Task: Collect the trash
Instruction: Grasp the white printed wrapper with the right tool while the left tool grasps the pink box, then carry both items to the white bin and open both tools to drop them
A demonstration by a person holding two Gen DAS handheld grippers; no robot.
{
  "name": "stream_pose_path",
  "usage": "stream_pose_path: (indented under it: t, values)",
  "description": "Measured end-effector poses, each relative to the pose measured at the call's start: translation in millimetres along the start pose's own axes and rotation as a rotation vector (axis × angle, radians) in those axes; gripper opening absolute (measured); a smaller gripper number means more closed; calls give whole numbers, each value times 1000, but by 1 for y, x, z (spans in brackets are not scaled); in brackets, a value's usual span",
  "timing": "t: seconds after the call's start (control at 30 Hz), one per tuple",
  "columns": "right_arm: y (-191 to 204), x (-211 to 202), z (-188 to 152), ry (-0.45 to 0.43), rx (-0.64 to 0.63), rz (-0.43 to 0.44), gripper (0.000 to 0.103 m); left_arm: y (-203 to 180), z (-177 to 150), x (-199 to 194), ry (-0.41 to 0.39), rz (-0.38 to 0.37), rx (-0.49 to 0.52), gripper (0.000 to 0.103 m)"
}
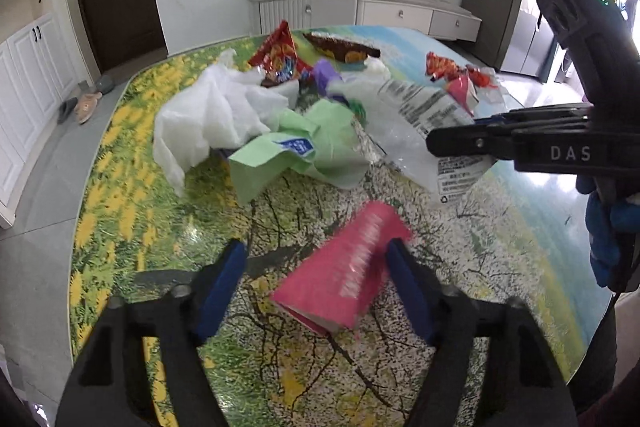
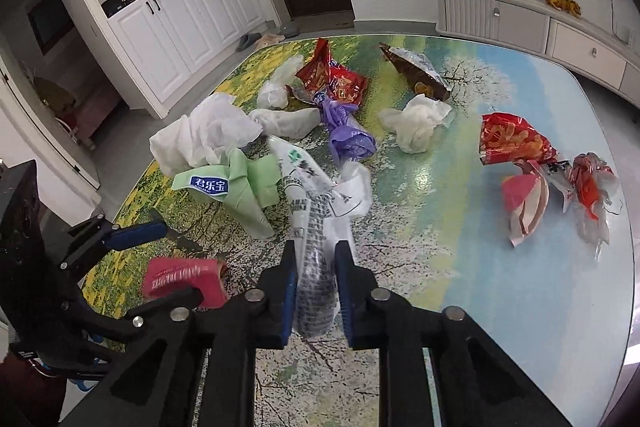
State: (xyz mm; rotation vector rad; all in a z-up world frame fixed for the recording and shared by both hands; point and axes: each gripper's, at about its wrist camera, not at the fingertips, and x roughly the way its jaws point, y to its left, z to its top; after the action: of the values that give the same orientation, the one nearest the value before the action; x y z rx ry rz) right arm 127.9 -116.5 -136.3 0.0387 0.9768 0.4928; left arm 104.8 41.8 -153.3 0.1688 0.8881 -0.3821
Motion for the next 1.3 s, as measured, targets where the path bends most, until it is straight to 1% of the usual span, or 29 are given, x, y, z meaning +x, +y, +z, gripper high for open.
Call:
stream_pose_path:
  t: [0.03,0.07,0.13,0.23,0.37,0.43,0.53,0.63,0.77,0.83,0.9,1.0,1.07,1.13,1.2,1.3]
  values:
    - [1,-2,-2,-5,-3,5,10,0,-2,2,10,-9,2,41]
    - [2,-6,-3,-14,-6,11,10,-1,-4,2,15,-13,1,41]
    - [6,-18,-6,-42,-16,26,9,-2,-5,0,11,-16,-4,34]
    - [14,-32,-9,-83,-28,27,9,-1,-9,-11,-8,-21,-27,34]
    - [13,-66,-16,-152,-17,21,9,-5,-7,-37,-54,-39,-52,33]
    - [9,-88,-24,-189,-3,1,9,-12,-2,-54,-82,-48,-48,33]
    - [-11,-126,-42,-249,50,-43,9,-34,10,-73,-120,-79,-15,33]
    - [-42,-172,-69,-307,129,-122,9,-70,29,-87,-152,-121,46,33]
    - [-95,-225,-117,-351,263,-273,9,-137,59,-91,-159,-235,126,33]
    - [-123,-245,-145,-351,337,-364,9,-178,73,-84,-145,-302,175,33]
    - [-151,-256,-173,-329,412,-452,9,-220,84,-74,-123,-353,227,33]
    - [-189,-259,-212,-281,512,-533,9,-284,99,-53,-64,-418,300,34]
    - [-214,-255,-238,-249,590,-546,9,-326,106,-33,-12,-459,341,34]
    - [-233,-249,-259,-222,654,-547,9,-359,107,-16,35,-479,370,35]
    - [-254,-243,-276,-199,714,-530,9,-393,107,2,78,-488,407,36]
    - [-277,-232,-296,-167,768,-518,10,-430,104,26,129,-497,442,37]
